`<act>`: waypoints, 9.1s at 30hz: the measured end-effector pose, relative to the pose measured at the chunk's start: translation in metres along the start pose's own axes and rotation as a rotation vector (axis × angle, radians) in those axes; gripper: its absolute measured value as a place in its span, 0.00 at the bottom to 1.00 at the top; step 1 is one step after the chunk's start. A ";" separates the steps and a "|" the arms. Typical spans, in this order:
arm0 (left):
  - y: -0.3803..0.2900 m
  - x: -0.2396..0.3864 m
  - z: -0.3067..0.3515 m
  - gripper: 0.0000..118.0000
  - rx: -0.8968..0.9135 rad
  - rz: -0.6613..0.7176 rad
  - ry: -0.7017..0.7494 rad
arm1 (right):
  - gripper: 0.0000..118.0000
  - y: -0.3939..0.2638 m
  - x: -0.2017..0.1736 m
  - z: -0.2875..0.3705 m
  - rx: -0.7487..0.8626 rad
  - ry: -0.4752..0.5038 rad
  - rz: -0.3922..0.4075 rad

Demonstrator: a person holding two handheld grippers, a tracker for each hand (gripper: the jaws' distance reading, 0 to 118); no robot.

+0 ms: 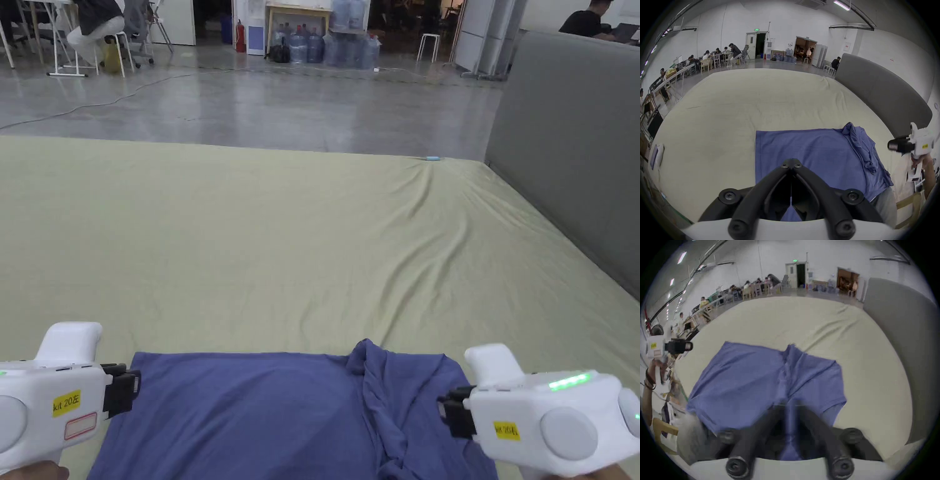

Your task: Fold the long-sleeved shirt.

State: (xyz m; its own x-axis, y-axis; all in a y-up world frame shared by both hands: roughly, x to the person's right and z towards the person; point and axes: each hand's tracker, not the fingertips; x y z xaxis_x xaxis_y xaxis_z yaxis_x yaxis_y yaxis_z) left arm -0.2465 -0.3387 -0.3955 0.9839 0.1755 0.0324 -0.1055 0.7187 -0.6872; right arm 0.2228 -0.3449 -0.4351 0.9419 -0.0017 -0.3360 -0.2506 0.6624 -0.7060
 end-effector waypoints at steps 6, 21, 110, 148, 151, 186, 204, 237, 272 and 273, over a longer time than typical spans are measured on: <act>0.011 0.004 -0.018 0.00 -0.002 -0.003 -0.010 | 0.00 0.042 0.030 -0.053 -0.020 -0.036 -0.047; 0.046 -0.014 -0.109 0.00 -0.074 0.046 0.080 | 0.62 0.084 0.098 -0.210 -0.313 -0.079 -0.289; -0.157 -0.138 -0.003 0.99 -0.320 0.594 -0.401 | 0.00 -0.041 -0.029 0.078 0.108 0.140 -0.149; -0.108 -0.207 0.015 0.00 -0.123 0.541 -0.313 | 0.00 -0.028 -0.025 0.067 0.076 0.142 -0.221; -0.101 -0.241 0.044 0.00 -0.106 0.561 -0.219 | 0.00 -0.025 -0.030 0.064 0.077 0.154 -0.217; -0.055 0.119 -0.051 0.85 -0.295 0.254 -0.589 | 0.00 -0.053 0.002 0.096 0.090 0.174 -0.126; -0.106 0.182 -0.104 0.00 -0.428 0.079 -0.430 | 0.00 -0.056 -0.006 0.095 0.089 0.187 -0.137; -0.104 -0.016 -0.030 0.99 -0.240 0.453 -0.412 | 0.00 -0.080 -0.075 -0.079 -0.352 0.395 -0.202; -0.040 -0.183 0.032 0.02 -0.110 0.286 -0.340 | 0.00 0.044 -0.295 -0.028 0.179 0.417 0.116; -0.038 -0.209 0.040 0.02 -0.094 0.276 -0.295 | 0.00 0.050 -0.320 -0.036 0.211 0.421 0.133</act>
State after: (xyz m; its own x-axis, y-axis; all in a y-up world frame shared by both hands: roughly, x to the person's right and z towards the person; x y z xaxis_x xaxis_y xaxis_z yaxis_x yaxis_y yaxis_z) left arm -0.4540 -0.3751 -0.3471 0.8357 0.5481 0.0352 -0.3323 0.5556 -0.7621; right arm -0.0995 -0.3378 -0.3852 0.7214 -0.1805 -0.6686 -0.2713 0.8146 -0.5126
